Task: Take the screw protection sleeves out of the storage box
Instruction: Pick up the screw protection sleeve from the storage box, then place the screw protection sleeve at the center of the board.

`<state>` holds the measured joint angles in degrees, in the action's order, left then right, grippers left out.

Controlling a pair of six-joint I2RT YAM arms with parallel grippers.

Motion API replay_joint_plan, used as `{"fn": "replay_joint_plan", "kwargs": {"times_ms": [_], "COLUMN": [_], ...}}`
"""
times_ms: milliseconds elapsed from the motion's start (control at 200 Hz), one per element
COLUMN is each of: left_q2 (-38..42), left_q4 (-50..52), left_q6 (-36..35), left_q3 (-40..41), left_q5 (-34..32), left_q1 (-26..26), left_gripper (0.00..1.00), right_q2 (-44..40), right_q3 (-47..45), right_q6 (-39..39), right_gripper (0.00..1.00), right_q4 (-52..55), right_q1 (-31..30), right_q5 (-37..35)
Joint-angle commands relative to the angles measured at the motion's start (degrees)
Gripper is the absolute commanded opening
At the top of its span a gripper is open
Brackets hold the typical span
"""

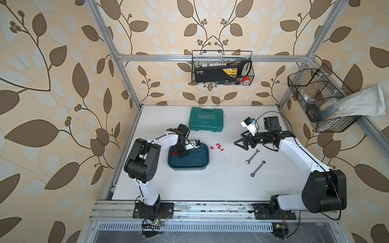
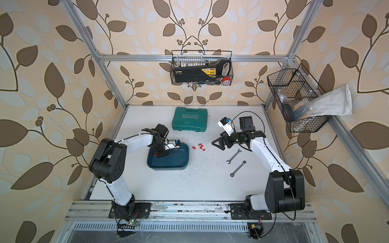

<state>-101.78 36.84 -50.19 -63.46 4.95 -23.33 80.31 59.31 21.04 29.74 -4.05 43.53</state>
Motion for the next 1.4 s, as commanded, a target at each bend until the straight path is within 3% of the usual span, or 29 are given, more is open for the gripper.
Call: {"fn": "replay_joint_plan", "kwargs": {"times_ms": [0,215,385,540,850,1060,1395], "left_q2": [5.67,10.86,7.39,-0.39,-18.22,-25.81,-30.04], "left_q4": [4.30,10.68,14.30,14.40,15.28,16.92,15.50], "left_q6": [2.12,6.76,8.89,9.79,8.88,6.95,6.82], "left_q3": [-0.54,-6.76,-15.57,-24.13,-38.65,-43.78,-45.87], "left_q5": [3.44,11.81,15.85,15.93,13.74,11.10,9.55], "left_q1": [-0.44,-2.67,-8.65,-13.35,-16.26,-17.70,-18.24], "left_gripper": [0.00,0.00,0.00,0.00,0.00,0.02,0.11], "right_q2": [-1.17,-1.52,-2.76,-4.65,-7.46,-7.35,-7.38], "right_q3": [-0.87,-0.78,-0.78,-1.12,-1.83,-1.92,-2.15], "right_q6": [0.37,0.41,-0.02,-0.92,-2.38,-2.55,-2.58], "right_gripper": [0.99,0.99,0.99,0.99,0.99,0.99,0.99], "right_q4": [0.06,0.06,-0.03,-0.73,-1.96,-2.08,-2.22], "right_q1": [0.19,0.95,2.76,5.35,9.70,9.87,9.94], "right_q5": [0.53,0.33,0.49,0.50,1.19,1.80,2.28]}}
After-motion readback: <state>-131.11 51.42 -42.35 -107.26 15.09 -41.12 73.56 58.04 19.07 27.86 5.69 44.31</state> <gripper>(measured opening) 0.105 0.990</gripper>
